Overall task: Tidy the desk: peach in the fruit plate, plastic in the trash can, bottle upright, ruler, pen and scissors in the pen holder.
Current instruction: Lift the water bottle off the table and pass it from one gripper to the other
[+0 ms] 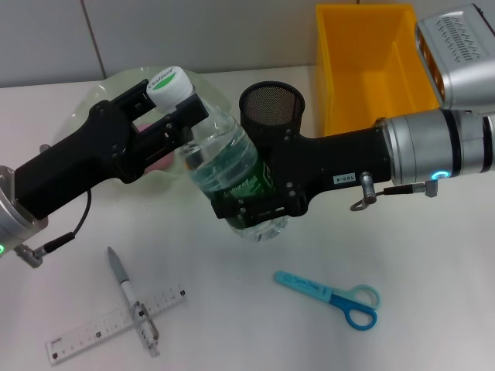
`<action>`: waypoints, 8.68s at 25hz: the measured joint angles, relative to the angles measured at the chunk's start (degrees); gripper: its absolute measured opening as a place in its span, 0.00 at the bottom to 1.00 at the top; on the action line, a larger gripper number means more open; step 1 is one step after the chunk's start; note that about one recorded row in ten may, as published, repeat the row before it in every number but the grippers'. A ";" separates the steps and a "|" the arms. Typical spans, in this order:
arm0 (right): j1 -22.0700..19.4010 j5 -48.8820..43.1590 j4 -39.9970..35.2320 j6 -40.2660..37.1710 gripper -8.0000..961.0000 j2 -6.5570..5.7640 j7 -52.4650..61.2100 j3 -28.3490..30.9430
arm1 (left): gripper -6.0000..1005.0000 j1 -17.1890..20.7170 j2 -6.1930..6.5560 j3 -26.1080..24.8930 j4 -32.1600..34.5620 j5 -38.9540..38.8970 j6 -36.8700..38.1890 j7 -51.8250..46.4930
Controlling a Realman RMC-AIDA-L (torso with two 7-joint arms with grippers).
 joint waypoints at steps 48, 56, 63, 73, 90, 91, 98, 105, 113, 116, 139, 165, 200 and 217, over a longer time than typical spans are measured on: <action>0.00 0.16 0.00 -0.45 0.80 0.00 0.24 0.00 | 0.74 0.17 0.09 0.07 -0.62 -0.84 0.60 0.00; 0.00 0.16 0.00 -0.40 0.80 0.00 0.28 0.00 | 0.77 0.17 0.10 0.07 -0.61 -0.55 0.32 -0.04; 0.04 0.15 -0.06 -0.41 0.80 0.00 0.28 0.00 | 0.77 0.29 0.10 0.06 -0.62 -0.41 0.47 -0.19; 0.09 0.15 -0.18 -0.49 0.80 0.00 0.28 0.00 | 0.75 0.53 0.01 0.64 -0.79 -0.63 0.63 -0.12; 0.09 0.13 -0.35 -0.58 0.80 0.02 0.27 -0.81 | 0.56 0.35 -0.04 0.38 -0.79 -0.88 0.65 -0.41; 0.09 0.13 -0.35 -0.57 0.80 0.05 0.28 -0.80 | 0.55 0.40 -0.07 0.41 -0.79 -0.88 0.65 -0.44; 0.09 0.50 -0.32 -0.57 0.80 0.08 0.28 -0.79 | 0.50 0.63 -0.08 0.52 -0.78 -1.01 0.68 -0.46; 0.09 0.66 -0.09 -0.58 0.80 0.09 0.28 -0.80 | 0.45 0.58 -0.08 0.57 -0.79 -0.92 0.74 -0.47; 0.17 0.81 -0.09 -0.58 0.80 0.09 0.45 -1.02 | 0.45 0.58 -0.03 0.29 -0.79 -0.80 1.11 -0.53; 0.17 0.86 -0.08 -0.44 0.80 0.09 0.48 -1.06 | 0.45 0.60 -0.01 0.26 -0.79 -0.81 1.13 -0.59; 0.39 0.63 -0.45 0.34 0.80 0.08 1.15 -2.11 | 0.45 0.62 0.01 0.25 -0.79 -0.86 1.36 -0.75; 0.18 -0.87 -0.44 1.76 0.80 0.08 1.53 -3.70 | 0.45 0.46 0.18 0.15 -0.54 -1.41 1.29 -1.33; -0.01 -3.36 0.28 4.59 0.80 0.09 1.85 -5.89 | 0.45 0.17 0.37 0.13 -0.07 -1.71 1.41 -2.11; -0.10 -4.30 0.91 5.52 0.80 0.08 1.86 -5.91 | 0.45 0.07 0.40 0.14 0.03 -2.34 1.49 -2.11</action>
